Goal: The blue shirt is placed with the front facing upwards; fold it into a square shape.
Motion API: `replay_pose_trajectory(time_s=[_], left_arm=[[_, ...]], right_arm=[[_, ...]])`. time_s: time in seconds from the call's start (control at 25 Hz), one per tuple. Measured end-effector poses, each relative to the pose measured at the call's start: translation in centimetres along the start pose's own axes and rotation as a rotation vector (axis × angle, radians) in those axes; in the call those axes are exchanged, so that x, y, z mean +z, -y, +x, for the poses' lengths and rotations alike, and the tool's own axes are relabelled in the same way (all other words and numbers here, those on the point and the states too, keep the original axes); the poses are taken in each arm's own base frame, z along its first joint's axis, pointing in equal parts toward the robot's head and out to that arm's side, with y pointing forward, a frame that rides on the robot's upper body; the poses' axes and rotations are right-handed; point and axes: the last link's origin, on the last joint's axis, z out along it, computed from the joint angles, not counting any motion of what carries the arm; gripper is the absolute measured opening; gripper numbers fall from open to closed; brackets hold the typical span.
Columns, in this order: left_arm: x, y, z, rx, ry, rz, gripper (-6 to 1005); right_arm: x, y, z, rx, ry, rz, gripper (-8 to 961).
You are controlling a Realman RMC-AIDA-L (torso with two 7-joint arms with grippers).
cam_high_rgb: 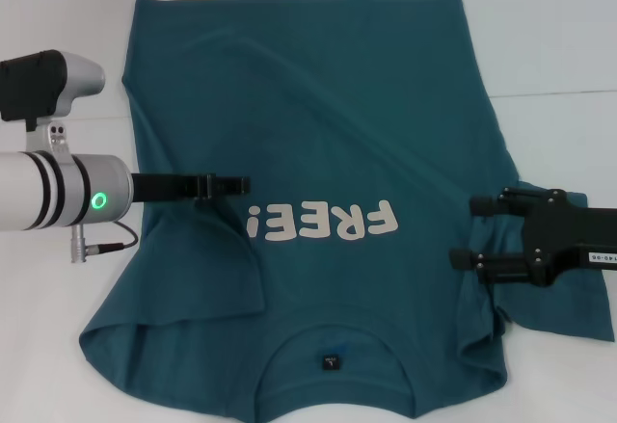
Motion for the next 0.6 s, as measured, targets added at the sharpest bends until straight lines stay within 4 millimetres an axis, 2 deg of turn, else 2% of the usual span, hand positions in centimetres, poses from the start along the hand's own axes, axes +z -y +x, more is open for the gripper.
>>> replay_pose_trajectory(time_s=[0.28, 0.4, 0.6], left_arm=[[0.6, -0.7, 0.7, 0.028, -0.062, -0.039, 823], [0.0, -1.6, 1.4, 0.065, -0.113, -0.091, 823], [-0.9, -1.5, 1.1, 0.07, -0.129, -0.109, 824]], right_arm=[[-0.1, 0.1, -0.1, -0.005, 0.0, 0.002, 881], [-0.1, 0.1, -0.2, -0.006, -0.001, 0.004, 881], [-0.3, 0.2, -0.3, 0.011, 0.007, 0.013, 881]])
